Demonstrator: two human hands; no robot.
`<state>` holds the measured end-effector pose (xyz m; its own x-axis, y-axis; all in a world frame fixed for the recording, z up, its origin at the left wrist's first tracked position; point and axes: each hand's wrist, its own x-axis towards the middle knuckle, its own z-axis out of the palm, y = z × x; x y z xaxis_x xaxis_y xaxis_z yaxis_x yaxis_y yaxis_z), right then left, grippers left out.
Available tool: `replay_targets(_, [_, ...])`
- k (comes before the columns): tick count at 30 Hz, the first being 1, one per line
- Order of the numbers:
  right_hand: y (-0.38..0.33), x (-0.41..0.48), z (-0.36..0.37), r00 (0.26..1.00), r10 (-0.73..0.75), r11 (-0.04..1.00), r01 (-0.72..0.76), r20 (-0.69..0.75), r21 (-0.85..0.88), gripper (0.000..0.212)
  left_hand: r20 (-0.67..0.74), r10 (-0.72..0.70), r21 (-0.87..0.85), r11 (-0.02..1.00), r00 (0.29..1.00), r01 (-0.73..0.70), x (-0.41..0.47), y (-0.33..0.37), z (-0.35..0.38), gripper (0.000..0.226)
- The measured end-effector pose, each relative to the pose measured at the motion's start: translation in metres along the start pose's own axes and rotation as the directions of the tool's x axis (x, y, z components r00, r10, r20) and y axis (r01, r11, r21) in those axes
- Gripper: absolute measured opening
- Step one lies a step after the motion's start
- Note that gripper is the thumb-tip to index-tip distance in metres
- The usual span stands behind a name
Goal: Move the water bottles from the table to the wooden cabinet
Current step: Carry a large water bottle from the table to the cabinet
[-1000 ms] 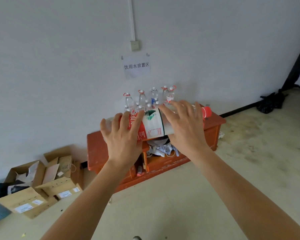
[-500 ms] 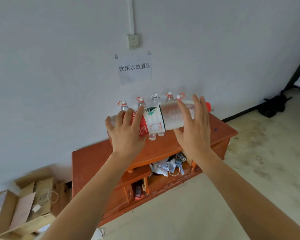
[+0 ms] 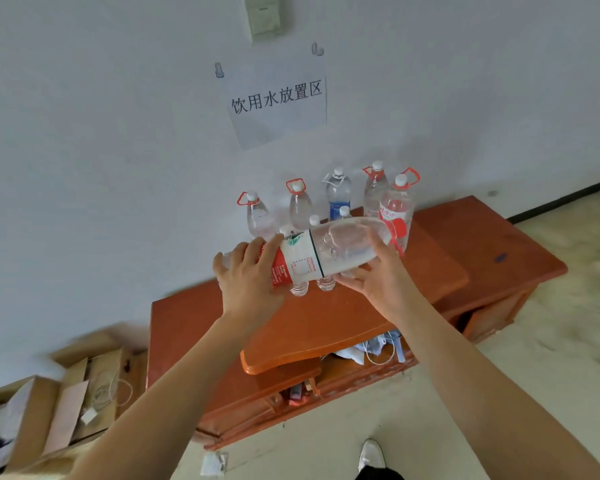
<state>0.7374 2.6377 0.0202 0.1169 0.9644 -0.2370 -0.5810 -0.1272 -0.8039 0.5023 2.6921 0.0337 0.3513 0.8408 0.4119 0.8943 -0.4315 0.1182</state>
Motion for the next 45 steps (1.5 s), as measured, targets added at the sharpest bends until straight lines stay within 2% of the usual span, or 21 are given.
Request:
replay_targets(4, [-0.006, 0.057, 0.003, 1.000, -0.008, 0.991, 0.005, -0.019, -0.130, 0.052, 0.142, -0.120, -0.022, 0.992, 0.982, 0.125, 0.020, -0.008, 0.038, 0.094])
replay_targets(6, [0.002, 0.076, 0.001, 0.999, 0.043, 0.986, -0.047, -0.030, -0.161, 0.057, 0.230, -0.183, -0.046, 0.979, 0.956, 0.199, 0.021, -0.015, 0.057, 0.096])
replay_targets(8, [0.015, 0.090, 0.000, 0.991, 0.094, 0.974, -0.111, -0.095, -0.196, 0.080, 0.306, -0.221, -0.080, 0.963, 0.926, 0.256, 0.019, -0.022, 0.076, 0.097])
replay_targets(10, [0.030, 0.101, 0.000, 0.983, 0.112, 0.957, -0.147, -0.148, -0.252, 0.092, 0.372, -0.254, -0.130, 0.938, 0.893, 0.321, 0.015, -0.030, 0.100, 0.097])
replay_targets(11, [0.037, 0.105, -0.001, 0.980, 0.109, 0.946, -0.153, -0.164, -0.286, 0.088, 0.394, -0.264, -0.157, 0.924, 0.880, 0.347, 0.012, -0.033, 0.112, 0.096])
replay_targets(14, [0.063, 0.115, 0.000, 0.966, 0.059, 0.920, -0.151, -0.252, -0.362, 0.058, 0.511, -0.269, -0.238, 0.869, 0.817, 0.435, 0.003, -0.046, 0.153, 0.097])
replay_targets(16, [0.082, 0.118, 0.002, 0.960, 0.015, 0.886, -0.143, -0.281, -0.441, 0.059, 0.589, -0.251, -0.288, 0.823, 0.768, 0.490, -0.004, -0.054, 0.173, 0.099])
replay_targets(20, [0.113, 0.128, 0.011, 0.948, -0.078, 0.772, -0.139, -0.309, -0.620, 0.065, 0.718, -0.216, -0.326, 0.735, 0.662, 0.594, -0.014, -0.067, 0.200, 0.102])
replay_targets(22, [0.124, 0.132, 0.017, 0.950, -0.106, 0.700, -0.139, -0.295, -0.700, 0.077, 0.756, -0.197, -0.354, 0.679, 0.624, 0.643, -0.016, -0.072, 0.211, 0.102])
replay_targets(23, [0.127, 0.133, 0.021, 0.955, -0.120, 0.669, -0.124, -0.271, -0.733, 0.076, 0.762, -0.186, -0.368, 0.663, 0.620, 0.652, -0.014, -0.075, 0.213, 0.100])
replay_targets(27, [0.141, 0.139, 0.040, 0.977, -0.189, 0.509, 0.013, -0.097, -0.861, 0.038, 0.814, -0.150, -0.361, 0.626, 0.561, 0.691, -0.008, -0.093, 0.222, 0.072])
replay_targets(28, [0.144, 0.142, 0.045, 0.979, -0.196, 0.484, 0.046, -0.057, -0.874, 0.034, 0.824, -0.151, -0.378, 0.571, 0.546, 0.729, -0.005, -0.099, 0.220, 0.067])
replay_targets(29, [0.147, 0.145, 0.048, 0.980, -0.195, 0.473, 0.060, -0.038, -0.879, 0.037, 0.836, -0.165, -0.405, 0.456, 0.523, 0.792, -0.004, -0.103, 0.219, 0.062])
replay_targets(32, [0.155, 0.156, 0.050, 0.984, -0.179, 0.497, 0.086, -0.005, -0.864, 0.037, 0.909, -0.161, -0.384, 0.035, 0.384, 0.923, -0.002, -0.109, 0.213, 0.049])
replay_targets(34, [0.154, 0.160, 0.053, 0.987, -0.159, 0.494, 0.112, 0.036, -0.862, 0.037, 0.921, -0.131, -0.379, -0.094, 0.366, 0.921, -0.003, -0.111, 0.211, 0.045])
replay_targets(36, [0.153, 0.165, 0.056, 0.986, -0.141, 0.480, 0.151, 0.094, -0.864, 0.036, 0.926, -0.117, -0.376, -0.165, 0.360, 0.912, -0.004, -0.114, 0.209, 0.044])
replay_targets(39, [0.152, 0.167, 0.063, 0.987, -0.074, 0.450, 0.163, 0.145, -0.878, 0.034, 0.933, -0.090, -0.360, -0.194, 0.349, 0.912, -0.007, -0.118, 0.208, 0.046])
replay_targets(42, [0.144, 0.167, 0.071, 0.972, 0.057, 0.442, 0.180, 0.227, -0.879, 0.030, 0.938, -0.148, -0.335, -0.157, 0.313, 0.929, -0.001, -0.118, 0.195, 0.047])
replay_targets(44, [0.136, 0.167, 0.069, 0.956, 0.180, 0.402, 0.144, 0.232, -0.904, 0.043, 0.932, -0.206, -0.322, -0.097, 0.298, 0.942, 0.009, -0.118, 0.176, 0.053])
replay_targets(45, [0.130, 0.167, 0.067, 0.956, 0.210, 0.346, 0.123, 0.204, -0.930, 0.051, 0.923, -0.240, -0.327, -0.076, 0.301, 0.942, 0.015, -0.119, 0.165, 0.053])
